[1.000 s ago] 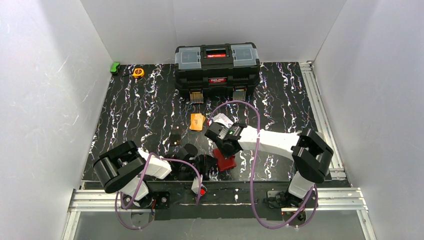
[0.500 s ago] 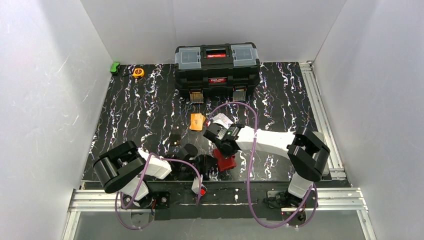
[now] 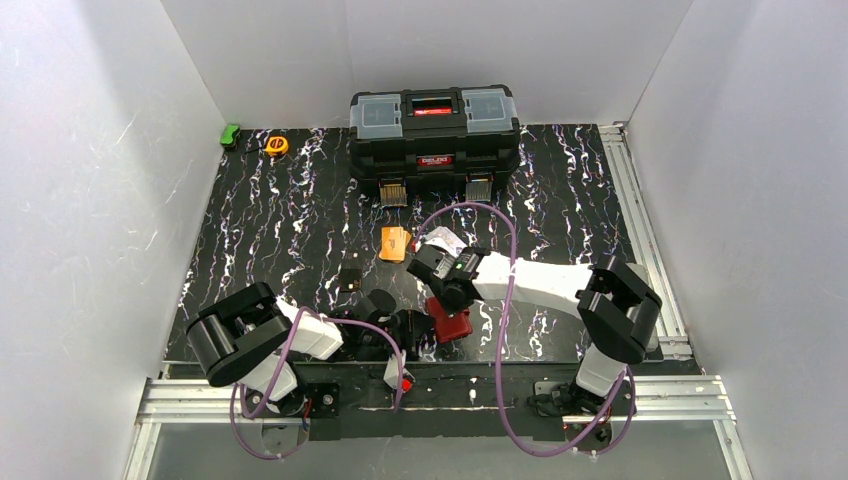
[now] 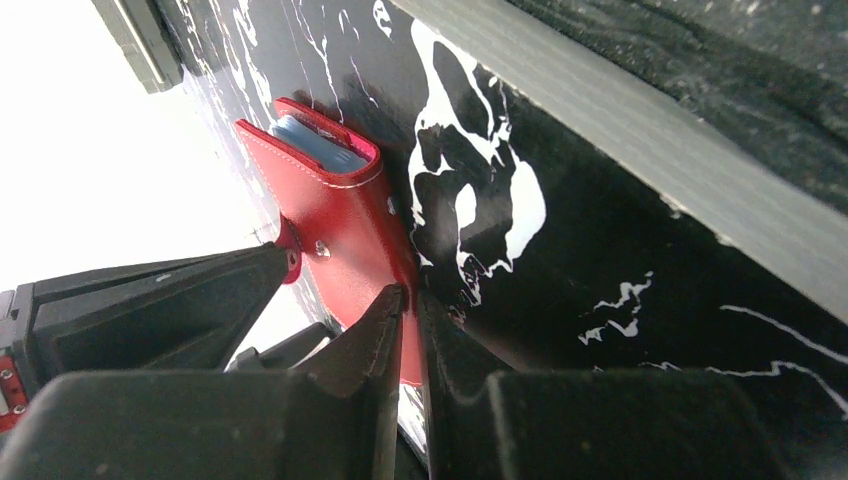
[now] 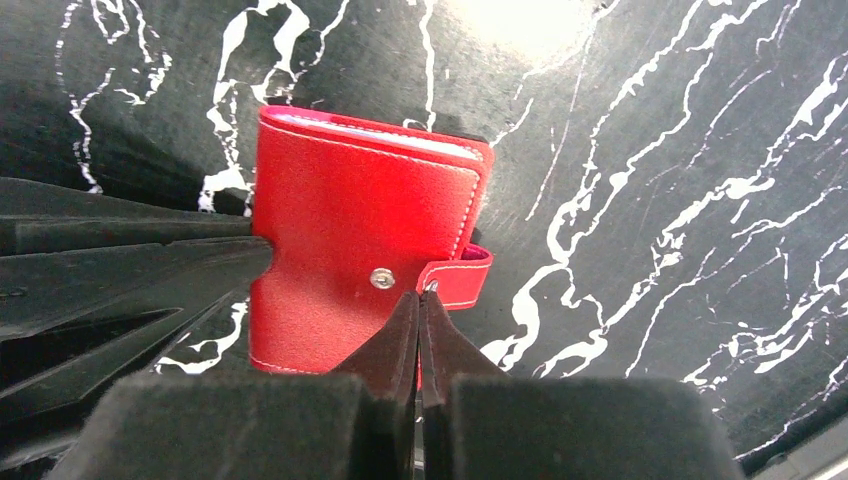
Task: Put the credit cards into the card holder
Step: Close the card holder at the center of the board.
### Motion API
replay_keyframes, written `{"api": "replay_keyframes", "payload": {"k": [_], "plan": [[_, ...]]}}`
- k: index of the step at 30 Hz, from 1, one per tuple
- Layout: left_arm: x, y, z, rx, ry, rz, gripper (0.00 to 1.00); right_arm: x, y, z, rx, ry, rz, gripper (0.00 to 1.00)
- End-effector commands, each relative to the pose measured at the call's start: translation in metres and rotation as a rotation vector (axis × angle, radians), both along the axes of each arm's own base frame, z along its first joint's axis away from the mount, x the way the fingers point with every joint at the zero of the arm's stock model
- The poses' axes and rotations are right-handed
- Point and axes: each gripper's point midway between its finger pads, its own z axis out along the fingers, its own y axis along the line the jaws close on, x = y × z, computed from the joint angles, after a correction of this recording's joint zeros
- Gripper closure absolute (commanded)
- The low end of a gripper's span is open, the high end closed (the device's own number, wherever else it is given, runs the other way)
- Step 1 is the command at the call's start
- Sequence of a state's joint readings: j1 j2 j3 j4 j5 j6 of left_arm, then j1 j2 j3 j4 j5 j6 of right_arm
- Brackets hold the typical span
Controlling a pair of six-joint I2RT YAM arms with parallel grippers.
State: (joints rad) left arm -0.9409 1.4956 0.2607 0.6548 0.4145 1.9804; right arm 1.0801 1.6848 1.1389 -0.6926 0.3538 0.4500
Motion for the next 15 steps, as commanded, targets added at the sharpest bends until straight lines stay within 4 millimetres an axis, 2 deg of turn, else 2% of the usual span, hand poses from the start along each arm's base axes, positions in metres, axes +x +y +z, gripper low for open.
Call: {"api": "replay_keyframes", "payload": {"k": [1,6,15], "plan": [[-0.035,0.053,-0.062,0.246,0.195,0.047,0.91,0.000,0.017,0.014,0.105,-0.003,0.004,0.99],[-0.037,0.054,-0.064,0.250,0.198,0.045,0.91,-0.003,0.020,0.016,0.137,0.009,0.016,0.99],[-0.036,0.055,-0.064,0.253,0.200,0.052,0.91,-0.012,0.024,-0.002,0.120,0.073,0.043,0.99]]}}
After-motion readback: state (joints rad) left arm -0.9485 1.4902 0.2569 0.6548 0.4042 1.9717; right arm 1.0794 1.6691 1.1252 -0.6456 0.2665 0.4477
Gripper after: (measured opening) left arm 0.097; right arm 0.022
